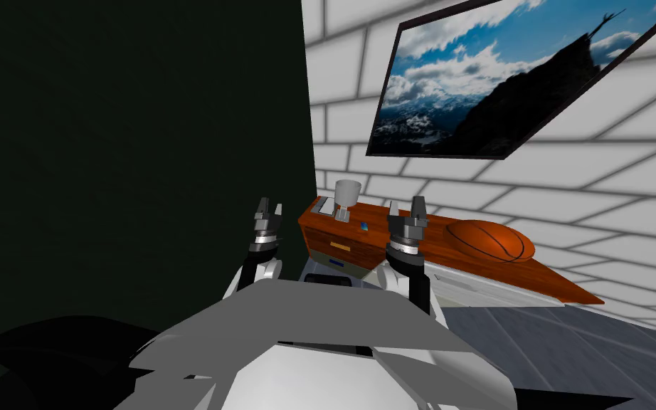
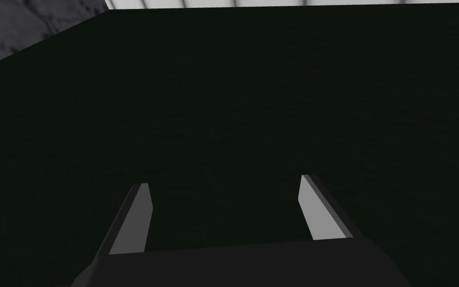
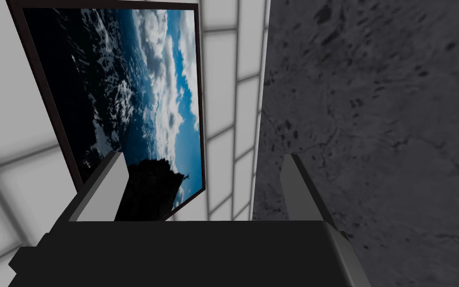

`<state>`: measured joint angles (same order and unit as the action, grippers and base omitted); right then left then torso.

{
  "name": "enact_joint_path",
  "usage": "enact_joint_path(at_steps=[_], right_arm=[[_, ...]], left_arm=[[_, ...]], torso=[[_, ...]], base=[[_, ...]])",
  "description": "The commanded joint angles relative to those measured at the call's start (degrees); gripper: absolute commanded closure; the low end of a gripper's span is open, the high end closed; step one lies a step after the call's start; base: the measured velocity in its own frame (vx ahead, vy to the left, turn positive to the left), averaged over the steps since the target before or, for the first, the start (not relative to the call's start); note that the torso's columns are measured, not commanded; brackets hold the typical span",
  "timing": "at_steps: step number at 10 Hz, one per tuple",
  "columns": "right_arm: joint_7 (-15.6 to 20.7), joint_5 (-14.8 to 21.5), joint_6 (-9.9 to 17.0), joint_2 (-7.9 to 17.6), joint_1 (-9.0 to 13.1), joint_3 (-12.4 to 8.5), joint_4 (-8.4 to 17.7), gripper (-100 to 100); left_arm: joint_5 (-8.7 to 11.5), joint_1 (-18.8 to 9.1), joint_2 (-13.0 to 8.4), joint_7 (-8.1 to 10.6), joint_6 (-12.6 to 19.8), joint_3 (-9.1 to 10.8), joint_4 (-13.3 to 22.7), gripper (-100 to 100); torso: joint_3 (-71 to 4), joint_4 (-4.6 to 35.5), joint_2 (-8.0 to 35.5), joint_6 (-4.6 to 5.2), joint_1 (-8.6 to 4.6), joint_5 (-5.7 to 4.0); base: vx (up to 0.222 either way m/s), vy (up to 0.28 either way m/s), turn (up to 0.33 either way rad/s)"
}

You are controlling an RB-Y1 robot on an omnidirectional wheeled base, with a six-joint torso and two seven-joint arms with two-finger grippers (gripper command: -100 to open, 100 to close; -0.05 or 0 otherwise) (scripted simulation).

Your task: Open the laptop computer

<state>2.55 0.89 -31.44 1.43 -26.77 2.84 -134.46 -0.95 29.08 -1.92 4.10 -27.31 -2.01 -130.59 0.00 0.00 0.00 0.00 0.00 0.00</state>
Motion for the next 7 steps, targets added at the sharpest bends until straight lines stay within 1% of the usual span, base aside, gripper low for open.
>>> enact_joint_path(at_steps=[1,3,7], right_arm=[[0.0,0.0,0.0,0.0,0.0,0.0,0.0,0],[0.0,0.0,0.0,0.0,0.0,0.0,0.0,0],[0.0,0.0,0.0,0.0,0.0,0.0,0.0,0]], left_arm=[[0.0,0.0,0.0,0.0,0.0,0.0,0.0,0],[0.0,0.0,0.0,0.0,0.0,0.0,0.0,0],[0.0,0.0,0.0,0.0,0.0,0.0,0.0,0]], torso=[[-4.7,2.3,2.3,0.0,0.0,0.0],[-20.1,10.1,10.0,0.0,0.0,0.0],[-53.8,26.9,26.9,0.0,0.0,0.0]], base=[[0.0,0.0,0.0],[0.0,0.0,0.0],[0.0,0.0,0.0]])
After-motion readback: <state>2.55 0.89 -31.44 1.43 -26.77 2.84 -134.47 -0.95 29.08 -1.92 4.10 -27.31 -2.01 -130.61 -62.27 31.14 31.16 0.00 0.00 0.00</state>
